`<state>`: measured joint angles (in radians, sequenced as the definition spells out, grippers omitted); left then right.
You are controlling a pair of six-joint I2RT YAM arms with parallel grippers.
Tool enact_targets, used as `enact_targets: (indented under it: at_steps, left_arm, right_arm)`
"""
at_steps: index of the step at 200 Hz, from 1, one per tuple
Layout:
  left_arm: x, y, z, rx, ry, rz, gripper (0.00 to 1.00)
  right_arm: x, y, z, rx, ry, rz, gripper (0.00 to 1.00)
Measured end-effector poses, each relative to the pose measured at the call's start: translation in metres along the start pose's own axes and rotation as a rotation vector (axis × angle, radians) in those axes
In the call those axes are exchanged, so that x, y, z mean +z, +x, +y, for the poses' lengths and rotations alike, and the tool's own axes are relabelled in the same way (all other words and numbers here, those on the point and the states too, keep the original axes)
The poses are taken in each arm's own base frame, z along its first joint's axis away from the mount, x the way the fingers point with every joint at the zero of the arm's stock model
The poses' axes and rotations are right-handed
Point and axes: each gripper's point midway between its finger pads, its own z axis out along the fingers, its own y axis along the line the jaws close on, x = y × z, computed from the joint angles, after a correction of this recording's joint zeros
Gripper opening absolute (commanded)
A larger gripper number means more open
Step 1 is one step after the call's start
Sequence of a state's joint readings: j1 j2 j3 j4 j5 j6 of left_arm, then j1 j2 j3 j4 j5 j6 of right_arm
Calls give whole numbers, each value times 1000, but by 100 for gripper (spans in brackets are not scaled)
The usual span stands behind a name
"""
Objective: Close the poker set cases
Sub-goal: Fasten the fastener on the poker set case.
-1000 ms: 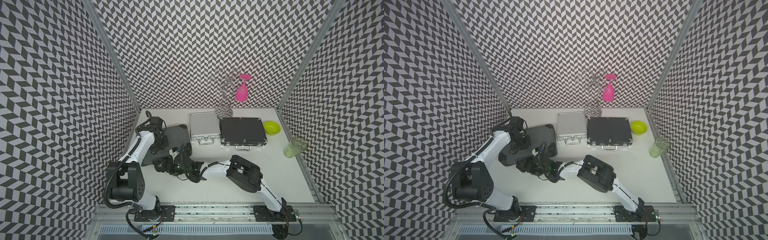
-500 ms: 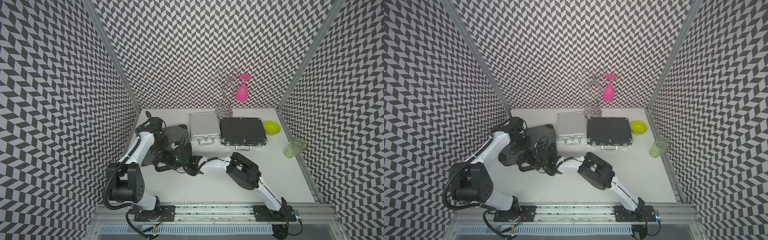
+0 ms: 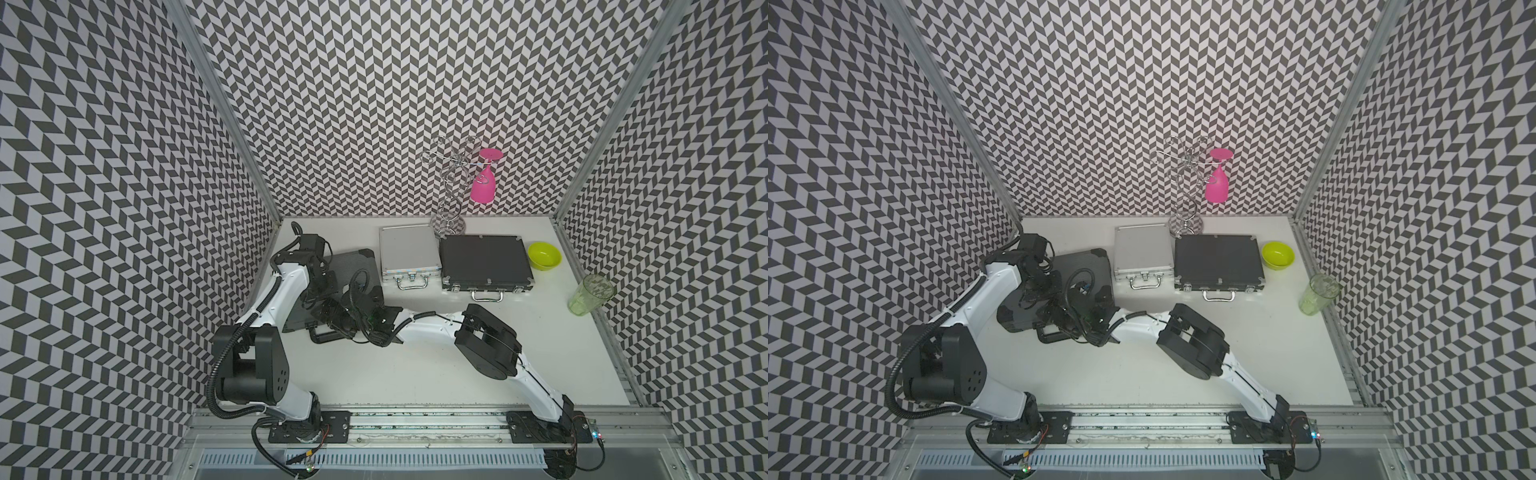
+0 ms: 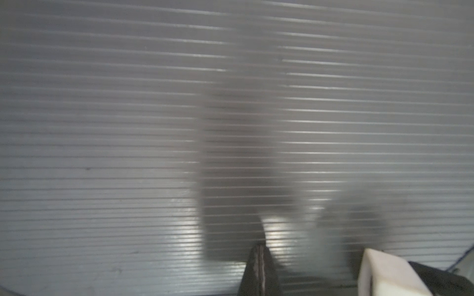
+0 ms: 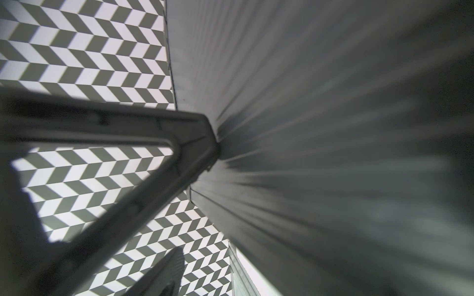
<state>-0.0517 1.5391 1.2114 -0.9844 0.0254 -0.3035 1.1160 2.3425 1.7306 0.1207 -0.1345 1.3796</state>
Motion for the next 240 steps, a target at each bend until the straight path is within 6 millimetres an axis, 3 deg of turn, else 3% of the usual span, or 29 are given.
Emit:
enact_targets:
  at_steps: [78, 129, 240]
  left_arm:
    - [0, -1, -2, 0, 9, 3, 0]
    - [0, -1, -4, 0, 22, 5, 0]
    - [0, -4, -1, -30, 38, -1, 0]
  right_arm:
    - [0, 3, -5, 15, 39, 6, 93]
    - [1, 1, -8, 16, 46, -21, 89]
    - [-1, 0, -11, 24, 54, -58, 95]
